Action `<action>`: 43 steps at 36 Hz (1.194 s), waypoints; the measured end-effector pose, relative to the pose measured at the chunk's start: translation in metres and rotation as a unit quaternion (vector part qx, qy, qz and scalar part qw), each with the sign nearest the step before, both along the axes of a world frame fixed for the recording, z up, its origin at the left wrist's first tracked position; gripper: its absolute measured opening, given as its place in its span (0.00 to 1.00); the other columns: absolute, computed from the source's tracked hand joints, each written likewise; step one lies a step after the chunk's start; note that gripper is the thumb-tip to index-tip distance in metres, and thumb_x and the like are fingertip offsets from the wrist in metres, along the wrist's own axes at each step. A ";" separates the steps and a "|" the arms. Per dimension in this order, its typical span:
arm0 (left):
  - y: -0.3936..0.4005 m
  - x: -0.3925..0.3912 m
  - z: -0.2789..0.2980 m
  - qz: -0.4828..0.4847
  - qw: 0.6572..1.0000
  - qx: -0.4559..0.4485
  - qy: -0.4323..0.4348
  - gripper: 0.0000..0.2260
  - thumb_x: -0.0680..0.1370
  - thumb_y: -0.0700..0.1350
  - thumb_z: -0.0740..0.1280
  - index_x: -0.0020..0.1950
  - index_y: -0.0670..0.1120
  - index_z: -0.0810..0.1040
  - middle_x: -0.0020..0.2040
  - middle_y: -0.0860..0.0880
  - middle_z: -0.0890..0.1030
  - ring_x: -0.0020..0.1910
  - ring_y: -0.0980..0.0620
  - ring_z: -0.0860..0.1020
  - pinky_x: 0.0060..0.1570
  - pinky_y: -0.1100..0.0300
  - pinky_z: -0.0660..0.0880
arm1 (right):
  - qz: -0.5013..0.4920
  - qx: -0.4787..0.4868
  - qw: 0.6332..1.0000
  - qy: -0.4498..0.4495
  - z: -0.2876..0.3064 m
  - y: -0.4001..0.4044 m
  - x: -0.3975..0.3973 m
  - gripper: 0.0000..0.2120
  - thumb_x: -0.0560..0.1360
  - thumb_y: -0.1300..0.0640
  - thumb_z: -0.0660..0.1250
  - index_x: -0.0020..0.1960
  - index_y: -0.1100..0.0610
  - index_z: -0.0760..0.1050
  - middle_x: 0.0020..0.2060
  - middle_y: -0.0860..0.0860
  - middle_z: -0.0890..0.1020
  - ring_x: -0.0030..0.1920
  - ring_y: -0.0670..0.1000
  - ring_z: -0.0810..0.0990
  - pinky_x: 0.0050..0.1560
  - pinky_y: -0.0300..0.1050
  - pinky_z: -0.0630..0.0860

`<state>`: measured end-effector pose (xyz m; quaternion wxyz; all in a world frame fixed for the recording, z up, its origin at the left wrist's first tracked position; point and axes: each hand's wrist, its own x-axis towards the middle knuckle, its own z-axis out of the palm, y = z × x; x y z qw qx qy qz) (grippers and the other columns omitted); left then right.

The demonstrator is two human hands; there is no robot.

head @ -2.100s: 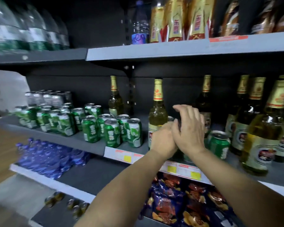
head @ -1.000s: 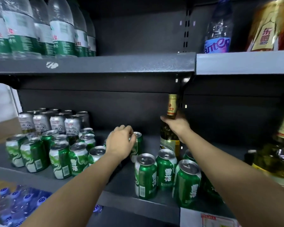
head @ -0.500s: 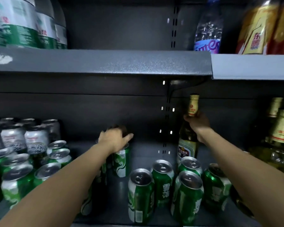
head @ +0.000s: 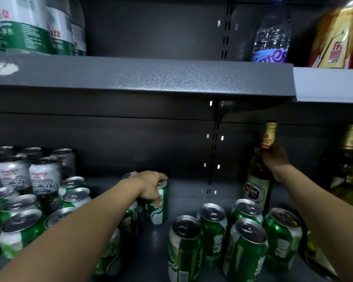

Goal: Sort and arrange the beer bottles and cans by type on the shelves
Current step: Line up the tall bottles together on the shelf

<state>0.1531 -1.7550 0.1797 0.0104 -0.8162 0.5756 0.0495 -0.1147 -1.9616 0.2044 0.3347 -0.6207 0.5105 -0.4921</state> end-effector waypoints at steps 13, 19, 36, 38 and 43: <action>-0.047 -0.026 -0.013 0.020 0.996 -0.074 -0.052 0.35 0.67 0.65 0.73 0.68 0.51 0.67 0.66 0.49 0.75 0.67 0.46 0.71 0.68 0.47 0.61 | 0.055 -0.307 0.919 0.241 0.010 0.079 0.048 0.14 0.73 0.61 0.65 0.58 0.55 0.76 0.52 0.54 0.81 0.54 0.60 0.79 0.51 0.46 0.71; -0.045 -0.015 0.005 -0.011 0.999 -0.004 0.051 0.40 0.67 0.56 0.77 0.74 0.48 0.63 0.72 0.46 0.70 0.68 0.45 0.70 0.66 0.53 0.69 | 0.292 -0.113 0.828 0.465 -0.003 0.100 0.107 0.30 0.77 0.53 0.66 0.75 0.53 0.60 0.71 0.56 0.69 0.68 0.56 0.70 0.66 0.44 0.68; 0.012 0.071 0.008 0.060 0.992 -0.025 0.106 0.19 0.73 0.41 0.73 0.62 0.48 0.74 0.49 0.49 0.77 0.45 0.49 0.77 0.47 0.52 0.79 | 0.280 -0.080 0.793 0.536 -0.022 0.100 0.165 0.28 0.77 0.52 0.68 0.73 0.59 0.64 0.69 0.56 0.70 0.67 0.57 0.71 0.66 0.48 0.69; 0.011 0.074 0.007 0.065 0.993 -0.039 0.090 0.20 0.73 0.45 0.74 0.63 0.49 0.75 0.55 0.48 0.79 0.51 0.47 0.79 0.49 0.53 0.80 | 0.292 -0.066 0.792 0.532 -0.023 0.098 0.167 0.27 0.77 0.54 0.68 0.73 0.59 0.66 0.69 0.56 0.71 0.66 0.56 0.72 0.65 0.46 0.69; 0.004 0.083 0.003 0.068 0.993 -0.088 0.027 0.22 0.72 0.54 0.74 0.64 0.51 0.75 0.63 0.50 0.77 0.60 0.46 0.76 0.55 0.58 0.73 | 0.303 -0.051 0.797 0.521 -0.023 0.095 0.170 0.23 0.77 0.57 0.68 0.71 0.58 0.68 0.67 0.56 0.73 0.65 0.56 0.73 0.62 0.44 0.70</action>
